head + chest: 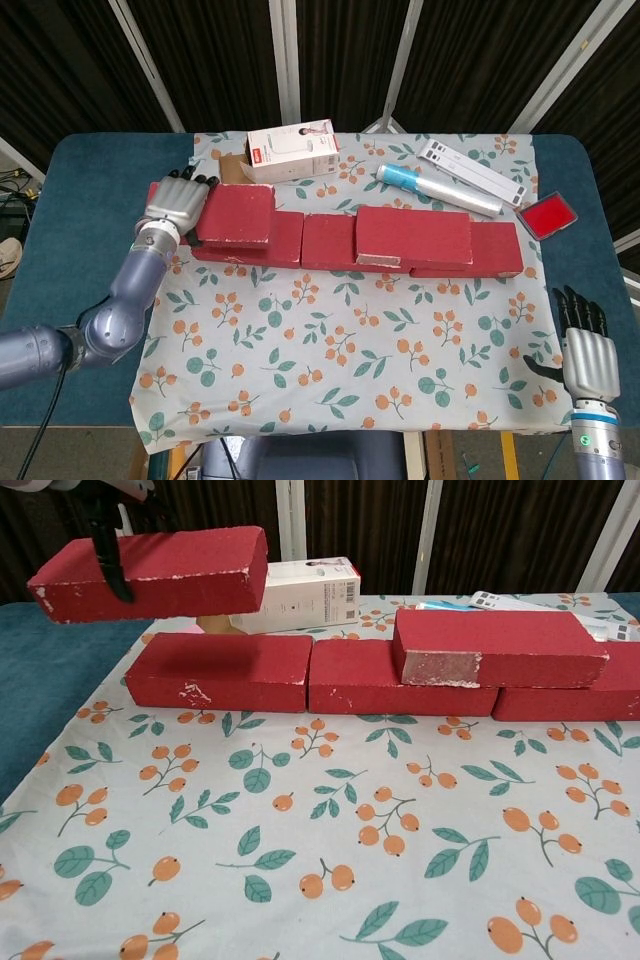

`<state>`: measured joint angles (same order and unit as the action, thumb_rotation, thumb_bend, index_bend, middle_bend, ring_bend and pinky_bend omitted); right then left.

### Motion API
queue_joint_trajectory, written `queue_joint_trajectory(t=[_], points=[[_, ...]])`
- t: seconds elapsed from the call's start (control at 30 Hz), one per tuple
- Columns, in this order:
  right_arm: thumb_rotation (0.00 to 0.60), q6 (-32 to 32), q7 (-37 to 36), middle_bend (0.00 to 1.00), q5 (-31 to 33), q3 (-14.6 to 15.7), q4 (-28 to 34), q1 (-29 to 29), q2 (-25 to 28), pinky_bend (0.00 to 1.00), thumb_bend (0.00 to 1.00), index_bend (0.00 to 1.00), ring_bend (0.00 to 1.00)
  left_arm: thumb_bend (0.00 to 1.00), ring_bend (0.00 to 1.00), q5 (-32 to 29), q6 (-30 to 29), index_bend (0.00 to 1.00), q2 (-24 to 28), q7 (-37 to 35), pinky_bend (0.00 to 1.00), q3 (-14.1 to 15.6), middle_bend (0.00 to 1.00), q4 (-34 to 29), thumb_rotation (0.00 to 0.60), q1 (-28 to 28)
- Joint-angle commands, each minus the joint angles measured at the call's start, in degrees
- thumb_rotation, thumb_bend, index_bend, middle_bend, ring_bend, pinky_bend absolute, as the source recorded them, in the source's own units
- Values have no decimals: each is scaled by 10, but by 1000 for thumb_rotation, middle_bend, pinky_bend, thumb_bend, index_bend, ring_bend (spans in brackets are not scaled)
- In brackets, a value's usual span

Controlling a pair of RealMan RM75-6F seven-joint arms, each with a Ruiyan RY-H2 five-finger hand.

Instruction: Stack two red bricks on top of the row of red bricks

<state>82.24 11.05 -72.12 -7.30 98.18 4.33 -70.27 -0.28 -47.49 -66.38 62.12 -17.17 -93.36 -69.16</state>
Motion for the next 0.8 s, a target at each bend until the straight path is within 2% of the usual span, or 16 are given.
queue_joint_trajectory(t=[0.03, 0.4, 0.57, 0.8], points=[[600, -1, 4, 0, 7, -3, -4, 1, -2, 0, 20, 0, 0, 0, 35, -29, 48, 407, -44, 2, 120, 20, 401, 73, 600, -47], [600, -12, 10, 0, 23, -6, -16, 6, -9, 0, 20, 0, 0, 5, 34, -102, 109, 409, -117, 22, 121, 77, 401, 184, 600, -128], [600, -16, 7, 0, 24, -7, -20, 8, -10, 0, 20, 0, 0, 5, 34, -131, 106, 408, -138, 25, 120, 95, 401, 205, 600, -154], [600, -17, -2, 0, 23, -8, -21, 7, -8, 0, 19, 0, 0, 6, 34, -171, 90, 405, -152, 38, 120, 105, 400, 210, 600, -185]])
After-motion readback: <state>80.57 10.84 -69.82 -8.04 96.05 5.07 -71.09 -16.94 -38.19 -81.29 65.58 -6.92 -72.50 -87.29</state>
